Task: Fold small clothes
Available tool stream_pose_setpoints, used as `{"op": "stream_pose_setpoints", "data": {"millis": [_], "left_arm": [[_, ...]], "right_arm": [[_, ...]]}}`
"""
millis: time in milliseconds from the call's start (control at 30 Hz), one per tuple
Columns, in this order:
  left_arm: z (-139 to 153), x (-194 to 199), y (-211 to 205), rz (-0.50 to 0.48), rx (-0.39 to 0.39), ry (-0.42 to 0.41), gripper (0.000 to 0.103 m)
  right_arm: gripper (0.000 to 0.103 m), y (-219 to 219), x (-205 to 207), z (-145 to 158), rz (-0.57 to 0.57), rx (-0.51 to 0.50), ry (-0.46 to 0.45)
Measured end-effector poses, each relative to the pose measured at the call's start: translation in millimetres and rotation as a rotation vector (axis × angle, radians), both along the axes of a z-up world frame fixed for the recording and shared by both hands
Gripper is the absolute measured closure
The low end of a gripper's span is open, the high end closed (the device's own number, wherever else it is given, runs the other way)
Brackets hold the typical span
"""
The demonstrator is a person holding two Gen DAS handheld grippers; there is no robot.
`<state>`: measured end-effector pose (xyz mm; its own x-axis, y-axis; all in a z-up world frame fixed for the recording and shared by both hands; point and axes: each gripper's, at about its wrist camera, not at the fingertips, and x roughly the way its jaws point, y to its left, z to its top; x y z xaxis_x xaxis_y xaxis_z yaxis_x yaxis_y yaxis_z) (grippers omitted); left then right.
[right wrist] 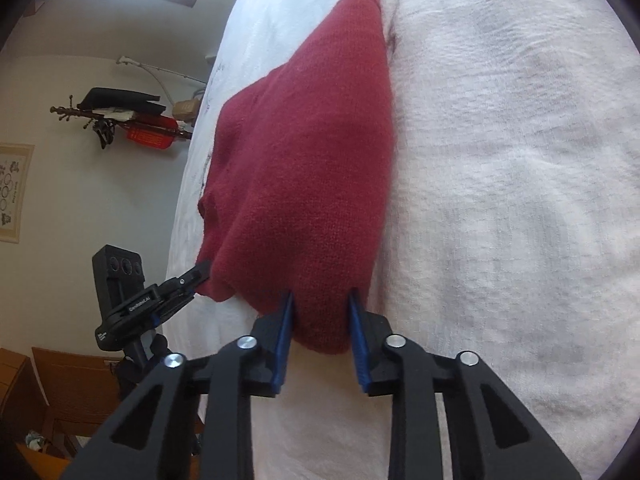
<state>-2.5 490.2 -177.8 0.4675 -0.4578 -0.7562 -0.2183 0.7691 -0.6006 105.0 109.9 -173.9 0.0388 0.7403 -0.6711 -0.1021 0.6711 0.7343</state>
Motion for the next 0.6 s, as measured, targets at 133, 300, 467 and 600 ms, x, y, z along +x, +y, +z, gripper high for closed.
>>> {"op": "stream_pose_setpoints", "data": {"millis": [133,300,467,600], "left_arm": [[7.8,-13.8,15.6,0.023,0.006,-0.048,0.096],[-29.6,-12.1,6.5,-0.025,0.109,0.028,0.095],[-33.4,-8.8,2.5,-0.04,0.148,0.012,0.091],[-19.5,-10.5,10.9,-0.029,0.102,0.026,0.064]], "right_arm": [[0.088,-11.1,-3.3,14.4,0.01,-0.006,-0.051],[0.089,-9.6,-7.3,-10.0,0.054,-0.131,-0.031],[0.089,-10.6,-8.5,-23.3,0.057,-0.129,-0.015],[0.075,-4.4,-8.0,-8.0,0.104,-0.17,-0.054]]}}
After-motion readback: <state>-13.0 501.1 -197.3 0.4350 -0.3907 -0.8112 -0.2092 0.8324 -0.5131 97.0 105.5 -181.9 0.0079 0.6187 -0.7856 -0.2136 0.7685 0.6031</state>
